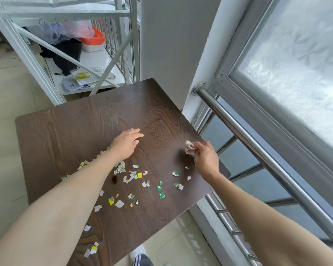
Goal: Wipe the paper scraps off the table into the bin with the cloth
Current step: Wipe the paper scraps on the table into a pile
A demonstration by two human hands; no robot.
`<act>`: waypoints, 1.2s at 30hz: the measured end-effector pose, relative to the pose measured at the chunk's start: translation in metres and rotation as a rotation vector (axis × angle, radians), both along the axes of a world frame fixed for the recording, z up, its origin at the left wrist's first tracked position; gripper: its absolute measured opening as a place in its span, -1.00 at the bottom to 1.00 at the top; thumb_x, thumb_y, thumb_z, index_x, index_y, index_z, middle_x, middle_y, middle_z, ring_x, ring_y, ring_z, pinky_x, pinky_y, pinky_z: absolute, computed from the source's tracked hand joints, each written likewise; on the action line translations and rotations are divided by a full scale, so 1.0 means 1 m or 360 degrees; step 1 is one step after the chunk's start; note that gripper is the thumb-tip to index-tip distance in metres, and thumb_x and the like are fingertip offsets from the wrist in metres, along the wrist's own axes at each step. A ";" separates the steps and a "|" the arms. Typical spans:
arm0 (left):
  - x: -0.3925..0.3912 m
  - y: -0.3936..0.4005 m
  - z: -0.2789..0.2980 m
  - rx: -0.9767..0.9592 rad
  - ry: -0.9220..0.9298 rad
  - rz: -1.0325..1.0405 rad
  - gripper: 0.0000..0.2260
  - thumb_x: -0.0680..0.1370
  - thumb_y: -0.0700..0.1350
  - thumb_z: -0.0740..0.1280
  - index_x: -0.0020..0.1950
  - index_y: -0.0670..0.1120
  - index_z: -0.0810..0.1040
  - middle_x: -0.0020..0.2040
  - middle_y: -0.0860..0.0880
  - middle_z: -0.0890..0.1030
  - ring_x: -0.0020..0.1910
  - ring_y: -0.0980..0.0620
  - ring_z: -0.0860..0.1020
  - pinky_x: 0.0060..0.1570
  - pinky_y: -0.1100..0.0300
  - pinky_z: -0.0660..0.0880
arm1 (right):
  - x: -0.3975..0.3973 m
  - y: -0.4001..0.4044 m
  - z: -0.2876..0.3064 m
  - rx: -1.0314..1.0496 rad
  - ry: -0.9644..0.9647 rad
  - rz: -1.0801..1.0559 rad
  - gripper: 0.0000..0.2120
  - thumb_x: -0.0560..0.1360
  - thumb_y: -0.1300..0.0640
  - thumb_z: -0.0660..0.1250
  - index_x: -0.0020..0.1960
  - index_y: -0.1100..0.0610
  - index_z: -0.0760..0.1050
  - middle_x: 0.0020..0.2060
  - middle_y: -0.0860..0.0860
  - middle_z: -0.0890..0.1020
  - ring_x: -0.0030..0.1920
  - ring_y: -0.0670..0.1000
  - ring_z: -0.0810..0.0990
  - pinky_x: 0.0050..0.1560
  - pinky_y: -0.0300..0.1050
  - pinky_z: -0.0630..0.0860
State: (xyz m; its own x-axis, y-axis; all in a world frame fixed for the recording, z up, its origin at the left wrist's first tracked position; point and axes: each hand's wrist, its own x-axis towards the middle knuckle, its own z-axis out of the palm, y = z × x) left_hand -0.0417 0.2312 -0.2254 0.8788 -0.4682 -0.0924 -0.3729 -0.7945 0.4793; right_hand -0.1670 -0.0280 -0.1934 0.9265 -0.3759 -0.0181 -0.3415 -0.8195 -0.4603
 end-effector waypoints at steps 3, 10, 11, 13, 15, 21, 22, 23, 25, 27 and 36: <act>-0.015 -0.027 -0.004 0.0048 0.0038 -0.0163 -0.63 0.62 -0.21 0.13 0.41 0.00 0.40 0.51 0.02 0.25 0.52 0.03 0.15 0.49 0.08 0.05 | -0.014 -0.022 -0.009 0.0046 0.0095 -0.0194 -0.68 0.52 0.26 0.15 -0.01 -0.02 0.63 -0.10 0.05 0.48 -0.02 0.18 0.54 -0.06 -0.06 0.44; -0.036 -0.046 -0.014 0.0055 0.0122 -0.0105 -0.60 0.60 -0.26 0.11 0.42 0.00 0.35 0.53 0.03 0.20 0.53 0.05 0.11 0.50 0.06 0.09 | -0.040 0.043 -0.022 0.0241 0.0178 -0.0228 -0.72 0.49 0.25 0.13 0.02 0.02 0.55 -0.14 0.04 0.47 -0.12 0.17 0.56 -0.19 -0.12 0.34; -0.036 -0.047 -0.013 0.0074 0.0121 -0.0109 -0.60 0.60 -0.26 0.11 0.42 0.00 0.35 0.53 0.03 0.20 0.53 0.04 0.11 0.50 0.05 0.08 | -0.043 0.062 -0.023 0.0283 0.0161 -0.0171 -0.72 0.49 0.25 0.13 0.03 0.03 0.56 -0.14 0.04 0.47 -0.12 0.17 0.56 -0.19 -0.11 0.37; -0.034 -0.048 -0.012 0.0096 0.0122 -0.0125 -0.60 0.60 -0.27 0.10 0.42 -0.01 0.35 0.53 0.02 0.20 0.52 0.03 0.12 0.51 0.03 0.05 | -0.047 0.097 -0.023 0.0364 0.0134 -0.0086 -0.70 0.49 0.27 0.14 0.07 0.04 0.57 -0.12 0.06 0.49 -0.11 0.17 0.57 -0.11 -0.06 0.45; -0.032 -0.048 -0.011 0.0096 0.0133 -0.0143 -0.58 0.60 -0.29 0.09 0.42 -0.02 0.35 0.53 0.01 0.20 0.52 0.03 0.13 0.50 0.01 0.03 | -0.047 0.125 -0.025 0.0464 0.0132 -0.0024 -0.66 0.50 0.28 0.14 0.11 0.02 0.58 -0.07 0.07 0.52 -0.09 0.16 0.57 -0.05 -0.03 0.50; -0.030 -0.043 -0.009 0.0144 0.0129 -0.0200 -0.54 0.60 -0.33 0.07 0.45 0.00 0.32 0.54 0.03 0.18 0.53 0.04 0.11 0.49 -0.03 0.00 | -0.045 0.144 -0.014 0.0561 0.0172 0.0216 -0.68 0.51 0.27 0.14 0.07 0.03 0.60 -0.09 0.06 0.50 -0.13 0.10 0.51 -0.12 -0.13 0.38; -0.030 -0.041 -0.009 0.0143 0.0132 -0.0210 -0.54 0.60 -0.33 0.07 0.46 0.00 0.31 0.54 0.03 0.18 0.53 0.04 0.10 0.49 -0.04 0.00 | -0.046 0.135 -0.010 0.0528 0.0151 0.0221 -0.70 0.52 0.26 0.14 0.05 0.04 0.60 -0.12 0.03 0.48 -0.17 0.05 0.46 -0.15 -0.17 0.32; -0.029 -0.040 -0.009 0.0142 0.0132 -0.0223 -0.54 0.60 -0.33 0.07 0.46 0.01 0.31 0.54 0.04 0.17 0.53 0.05 0.10 0.49 -0.04 0.00 | -0.047 0.124 -0.007 0.0480 0.0129 0.0217 -0.72 0.52 0.25 0.15 0.04 0.04 0.59 -0.14 0.00 0.45 -0.20 0.01 0.42 -0.17 -0.20 0.28; -0.029 -0.039 -0.011 0.0139 0.0130 -0.0239 -0.53 0.59 -0.32 0.08 0.46 0.03 0.30 0.54 0.05 0.17 0.53 0.05 0.10 0.50 -0.05 0.01 | -0.051 0.099 -0.004 0.0379 0.0103 0.0135 -0.74 0.52 0.25 0.15 0.02 0.05 0.58 -0.15 -0.02 0.43 -0.22 0.01 0.42 -0.18 -0.21 0.29; -0.030 -0.038 -0.013 0.0119 0.0129 -0.0224 -0.53 0.59 -0.32 0.09 0.45 0.04 0.32 0.54 0.05 0.18 0.53 0.05 0.10 0.50 -0.04 0.00 | -0.061 0.082 -0.005 0.0330 0.0142 -0.0025 -0.73 0.53 0.25 0.13 0.03 0.05 0.58 -0.14 0.01 0.44 -0.21 0.08 0.49 -0.18 -0.16 0.35; -0.029 -0.038 -0.017 0.0074 0.0099 -0.0197 -0.53 0.58 -0.34 0.08 0.42 0.04 0.36 0.53 0.05 0.21 0.52 0.05 0.13 0.49 -0.05 -0.01 | -0.073 0.160 -0.023 0.0493 0.0226 -0.0226 -0.76 0.54 0.24 0.09 0.10 0.18 0.49 -0.08 0.12 0.48 -0.21 0.15 0.46 -0.18 -0.09 0.36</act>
